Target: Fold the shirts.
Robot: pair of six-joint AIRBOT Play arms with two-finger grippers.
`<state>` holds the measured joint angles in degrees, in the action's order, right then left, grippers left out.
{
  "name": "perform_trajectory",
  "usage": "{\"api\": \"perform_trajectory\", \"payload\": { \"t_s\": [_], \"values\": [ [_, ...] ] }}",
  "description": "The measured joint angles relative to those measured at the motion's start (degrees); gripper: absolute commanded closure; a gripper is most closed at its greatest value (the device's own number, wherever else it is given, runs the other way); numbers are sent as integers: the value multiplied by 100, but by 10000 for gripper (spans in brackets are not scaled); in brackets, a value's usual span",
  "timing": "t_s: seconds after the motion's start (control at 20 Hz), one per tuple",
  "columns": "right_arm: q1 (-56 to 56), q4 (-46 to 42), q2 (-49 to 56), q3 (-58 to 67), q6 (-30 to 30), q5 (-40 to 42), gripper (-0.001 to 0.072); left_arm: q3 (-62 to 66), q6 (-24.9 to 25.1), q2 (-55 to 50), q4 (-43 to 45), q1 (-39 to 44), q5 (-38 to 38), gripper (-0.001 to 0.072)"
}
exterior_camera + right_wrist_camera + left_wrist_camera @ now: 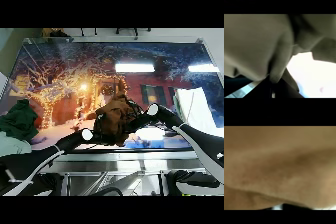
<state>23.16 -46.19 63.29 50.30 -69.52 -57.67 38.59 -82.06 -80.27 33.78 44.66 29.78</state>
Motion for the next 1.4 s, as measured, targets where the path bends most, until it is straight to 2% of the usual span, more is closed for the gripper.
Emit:
{"api": "perform_trajectory", "payload": {
  "t_s": [0.2, 0.35, 0.5, 0.65, 0.8, 1.0, 1.25, 1.4],
  "values": [
    [-201, 107, -142, 214, 166, -181, 685, 297, 238, -76, 7, -133, 439, 698],
    [-822, 122, -490, 817, 195, -570, 685, 380, 297, 363, 326, -570, 1075, 699],
    [-1661, 223, -968, 1735, 227, -1067, 685, 474, 90, 1379, 769, -1451, 1696, 699],
    [-2371, 697, -1464, 2684, 398, -1333, 685, 946, -94, 2590, 1110, -2503, 2400, 700],
    [-2820, 1233, -1897, 3648, 623, -1429, 685, 1880, -197, 3602, 1360, -3534, 3285, 699],
    [-3023, 1537, -2275, 4826, 841, -1281, 685, 3388, -184, 4435, 1609, -4837, 4328, 699],
    [-3082, 1617, -2433, 5702, 1049, -1003, 684, 4815, 229, 4618, 1718, -6308, 4970, 698],
    [-3088, 1438, -2284, 5733, 992, -1056, 684, 5171, 476, 4179, 1727, -6572, 5198, 698]
  ]
}}
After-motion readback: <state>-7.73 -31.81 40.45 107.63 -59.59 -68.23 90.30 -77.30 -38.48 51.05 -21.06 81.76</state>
